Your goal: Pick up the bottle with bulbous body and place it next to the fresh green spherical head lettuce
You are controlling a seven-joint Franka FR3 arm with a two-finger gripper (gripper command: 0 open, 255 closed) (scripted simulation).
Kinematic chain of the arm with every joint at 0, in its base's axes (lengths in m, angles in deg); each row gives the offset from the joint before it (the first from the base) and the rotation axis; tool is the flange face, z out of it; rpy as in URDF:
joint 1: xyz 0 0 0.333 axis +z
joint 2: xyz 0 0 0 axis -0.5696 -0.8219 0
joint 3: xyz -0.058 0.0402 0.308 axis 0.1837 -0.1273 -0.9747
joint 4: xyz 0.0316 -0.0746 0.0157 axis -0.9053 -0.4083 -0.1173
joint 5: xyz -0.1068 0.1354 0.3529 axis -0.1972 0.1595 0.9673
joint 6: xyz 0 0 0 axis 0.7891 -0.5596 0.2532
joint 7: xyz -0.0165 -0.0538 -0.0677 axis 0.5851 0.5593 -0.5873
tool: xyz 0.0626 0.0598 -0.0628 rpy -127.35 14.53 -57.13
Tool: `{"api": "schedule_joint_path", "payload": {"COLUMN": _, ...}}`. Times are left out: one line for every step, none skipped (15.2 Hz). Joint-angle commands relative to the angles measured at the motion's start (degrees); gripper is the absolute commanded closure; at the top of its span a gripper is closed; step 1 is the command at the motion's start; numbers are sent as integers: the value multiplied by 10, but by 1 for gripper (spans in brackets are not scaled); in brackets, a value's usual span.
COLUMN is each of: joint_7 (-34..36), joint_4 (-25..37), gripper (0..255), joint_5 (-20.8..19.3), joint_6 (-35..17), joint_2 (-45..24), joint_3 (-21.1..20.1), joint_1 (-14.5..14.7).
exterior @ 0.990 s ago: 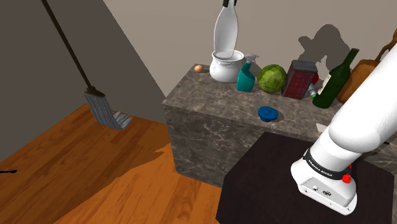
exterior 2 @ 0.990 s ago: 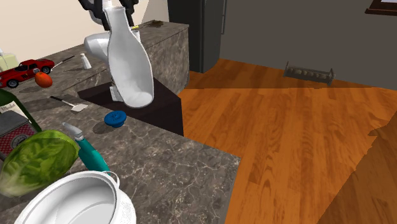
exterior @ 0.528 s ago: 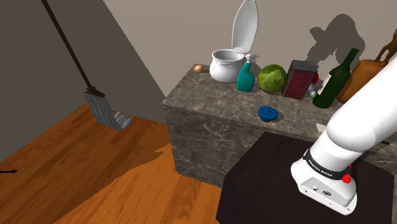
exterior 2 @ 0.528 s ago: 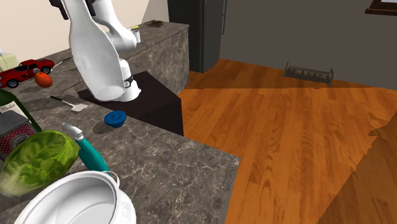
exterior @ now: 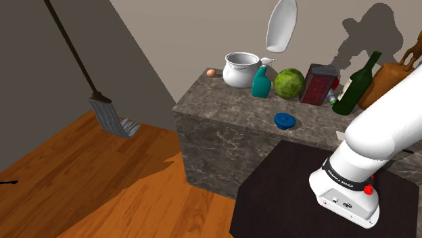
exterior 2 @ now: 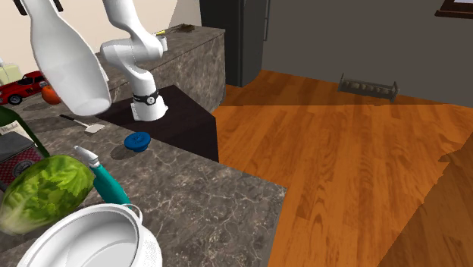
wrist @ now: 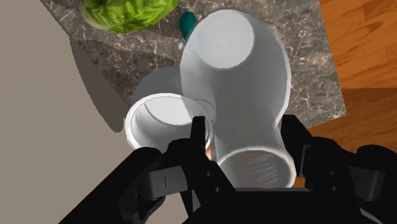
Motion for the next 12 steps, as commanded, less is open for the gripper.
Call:
{"api": "schedule_joint_path", "payload": {"joint_7": -4, "joint_4": -22, "gripper": 255, "joint_5": -2, "joint_6": -14, "joint_2": 8, "joint_3": 1, "joint_1": -1}}
{"api": "schedule_joint_path", "payload": {"joint_7": -4, "joint_4": -35, "gripper": 255, "joint_5": -3, "joint_6": -22, "joint_2": 13, "joint_3": 0, "joint_1": -1}}
{"api": "schedule_joint_path", "payload": {"joint_7": -4, "joint_4": -47, "gripper": 255, "joint_5": -4, "joint_6": -31, "joint_2": 17, "joint_3": 0, "joint_1": -1}}
{"api": "schedule_joint_path", "payload": {"joint_7": -4, "joint_4": -60, "gripper": 255, "joint_5": -5, "joint_6": -39, "joint_2": 21, "joint_3": -1, "joint_1": -1}}
{"api": "schedule_joint_path", "payload": {"joint_7": -4, "joint_4": -72, "gripper": 255, "joint_5": -5, "joint_6": -48, "joint_2": 25, "joint_3": -1, "joint_1": -1}}
{"api": "schedule_joint_path", "payload": {"joint_7": -4, "joint_4": -84, "gripper": 255, "joint_5": -6, "joint_6": -56, "joint_2": 28, "joint_3": -1, "joint_1": -2}}
{"api": "schedule_joint_path", "payload": {"joint_7": -4, "joint_4": -95, "gripper": 255, "joint_5": -7, "joint_6": -64, "joint_2": 32, "joint_3": -2, "joint_1": -2}}
{"api": "schedule_joint_path", "payload": {"joint_7": -4, "joint_4": -107, "gripper": 255, "joint_5": -8, "joint_6": -73, "joint_2": 35, "joint_3": -2, "joint_1": -2}}
{"api": "schedule_joint_path", "payload": {"joint_7": -4, "joint_4": -118, "gripper": 255, "joint_5": -8, "joint_6": -81, "joint_2": 38, "joint_3": -3, "joint_1": -2}}
{"api": "schedule_joint_path", "payload": {"joint_7": -4, "joint_4": -129, "gripper": 255, "joint_5": -9, "joint_6": -89, "joint_2": 41, "joint_3": -3, "joint_1": -2}}
{"api": "schedule_joint_path", "payload": {"joint_7": -4, "joint_4": -140, "gripper": 255, "joint_5": -10, "joint_6": -97, "joint_2": 44, "joint_3": -3, "joint_1": -2}}
{"api": "schedule_joint_path", "payload": {"joint_7": -5, "joint_4": -150, "gripper": 255, "joint_5": -10, "joint_6": -105, "joint_2": 46, "joint_3": -3, "joint_1": -2}}
